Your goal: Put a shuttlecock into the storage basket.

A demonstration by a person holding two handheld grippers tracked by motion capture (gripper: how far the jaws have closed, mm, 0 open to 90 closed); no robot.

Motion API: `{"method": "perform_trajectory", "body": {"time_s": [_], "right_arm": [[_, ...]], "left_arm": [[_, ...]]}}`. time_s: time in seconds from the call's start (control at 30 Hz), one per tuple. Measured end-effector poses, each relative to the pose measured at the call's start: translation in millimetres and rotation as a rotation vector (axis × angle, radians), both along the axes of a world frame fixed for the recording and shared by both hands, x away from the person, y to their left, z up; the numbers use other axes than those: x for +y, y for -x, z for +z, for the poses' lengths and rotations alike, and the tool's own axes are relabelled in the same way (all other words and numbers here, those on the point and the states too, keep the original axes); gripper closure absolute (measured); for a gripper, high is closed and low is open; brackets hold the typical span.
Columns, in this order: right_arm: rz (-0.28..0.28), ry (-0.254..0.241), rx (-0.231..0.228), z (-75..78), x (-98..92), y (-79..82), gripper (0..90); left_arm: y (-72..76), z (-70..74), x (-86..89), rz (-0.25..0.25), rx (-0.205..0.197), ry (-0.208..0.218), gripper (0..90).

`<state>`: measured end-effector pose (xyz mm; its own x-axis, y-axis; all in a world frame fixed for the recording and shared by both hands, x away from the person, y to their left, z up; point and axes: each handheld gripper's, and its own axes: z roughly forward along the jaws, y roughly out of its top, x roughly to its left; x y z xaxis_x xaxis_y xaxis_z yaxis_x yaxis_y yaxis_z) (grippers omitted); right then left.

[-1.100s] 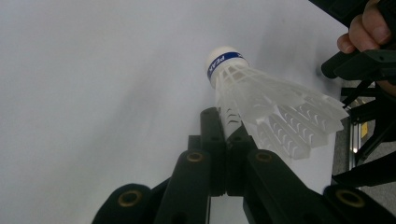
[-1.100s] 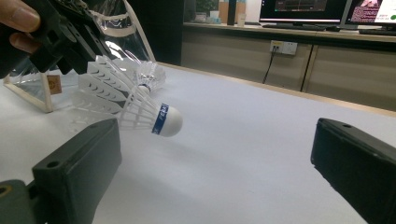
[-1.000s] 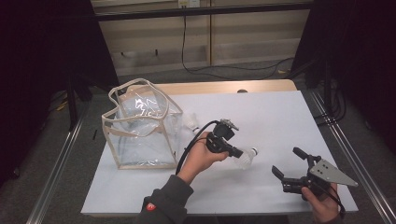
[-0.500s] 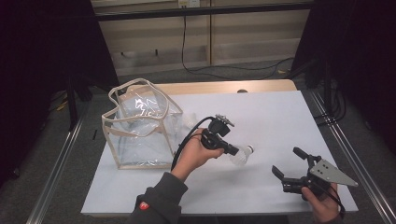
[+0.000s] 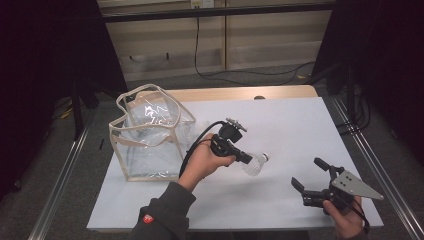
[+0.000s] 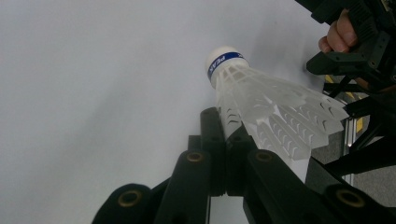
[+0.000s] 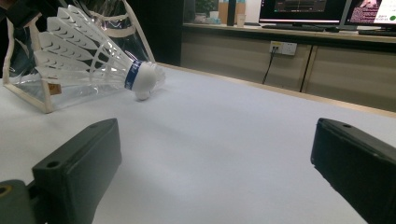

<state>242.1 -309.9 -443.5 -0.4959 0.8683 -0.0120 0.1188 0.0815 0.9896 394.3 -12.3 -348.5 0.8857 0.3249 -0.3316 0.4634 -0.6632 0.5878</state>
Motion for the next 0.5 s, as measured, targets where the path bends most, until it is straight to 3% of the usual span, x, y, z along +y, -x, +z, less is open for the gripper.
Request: {"method": "perform_trajectory", "body": {"time_s": [0.23,0.5], "right_arm": [[0.005,0.002,-0.001,0.1,0.6,-0.1,1.7],[0.001,0.002,-0.003,0.2,0.5,0.2,1.7]], "left_arm": [[-1.2,7.7,5.7,0.018,0.009,0.017,90.0],[-3.7,17.3,10.0,0.003,-0.012,-0.018,90.0]]}}
